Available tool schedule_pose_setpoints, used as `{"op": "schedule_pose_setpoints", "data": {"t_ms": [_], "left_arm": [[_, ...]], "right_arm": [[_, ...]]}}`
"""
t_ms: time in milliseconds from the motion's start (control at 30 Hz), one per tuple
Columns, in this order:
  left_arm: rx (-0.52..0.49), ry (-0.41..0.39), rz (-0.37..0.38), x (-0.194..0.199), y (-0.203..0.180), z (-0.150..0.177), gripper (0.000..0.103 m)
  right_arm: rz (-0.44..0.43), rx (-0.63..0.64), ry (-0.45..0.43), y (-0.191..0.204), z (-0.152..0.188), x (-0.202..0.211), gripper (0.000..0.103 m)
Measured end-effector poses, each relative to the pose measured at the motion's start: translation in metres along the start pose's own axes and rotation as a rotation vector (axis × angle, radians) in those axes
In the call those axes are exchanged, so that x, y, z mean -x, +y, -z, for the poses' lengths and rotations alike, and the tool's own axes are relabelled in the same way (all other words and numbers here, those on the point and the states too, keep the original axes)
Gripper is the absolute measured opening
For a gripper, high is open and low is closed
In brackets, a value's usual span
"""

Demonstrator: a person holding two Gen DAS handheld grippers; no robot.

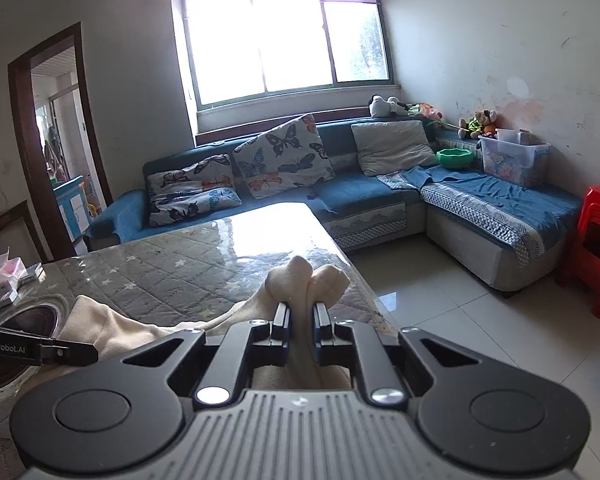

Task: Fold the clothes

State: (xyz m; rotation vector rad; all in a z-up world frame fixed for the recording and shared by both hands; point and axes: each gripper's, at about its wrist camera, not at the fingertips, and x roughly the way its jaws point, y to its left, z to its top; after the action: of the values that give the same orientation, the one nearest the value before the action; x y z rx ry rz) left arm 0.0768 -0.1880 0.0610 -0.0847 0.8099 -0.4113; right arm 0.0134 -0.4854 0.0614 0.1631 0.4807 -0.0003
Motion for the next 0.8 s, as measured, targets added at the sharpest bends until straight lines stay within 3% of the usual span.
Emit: {"op": "schedule_pose_setpoints", "data": {"t_ms": [600, 800], "left_arm": [[-0.004, 0.066, -0.022, -0.021, 0.004, 0.013, 0.016], [-0.002, 0.1, -0.036, -0.028, 0.011, 0.02, 0.019]], "right_arm": [[0.062, -0.017, 0.082, -0.013, 0.021, -0.031, 0.011], [0.09, -0.025, 0.132, -0.017, 0.033, -0.043, 0.015]]}}
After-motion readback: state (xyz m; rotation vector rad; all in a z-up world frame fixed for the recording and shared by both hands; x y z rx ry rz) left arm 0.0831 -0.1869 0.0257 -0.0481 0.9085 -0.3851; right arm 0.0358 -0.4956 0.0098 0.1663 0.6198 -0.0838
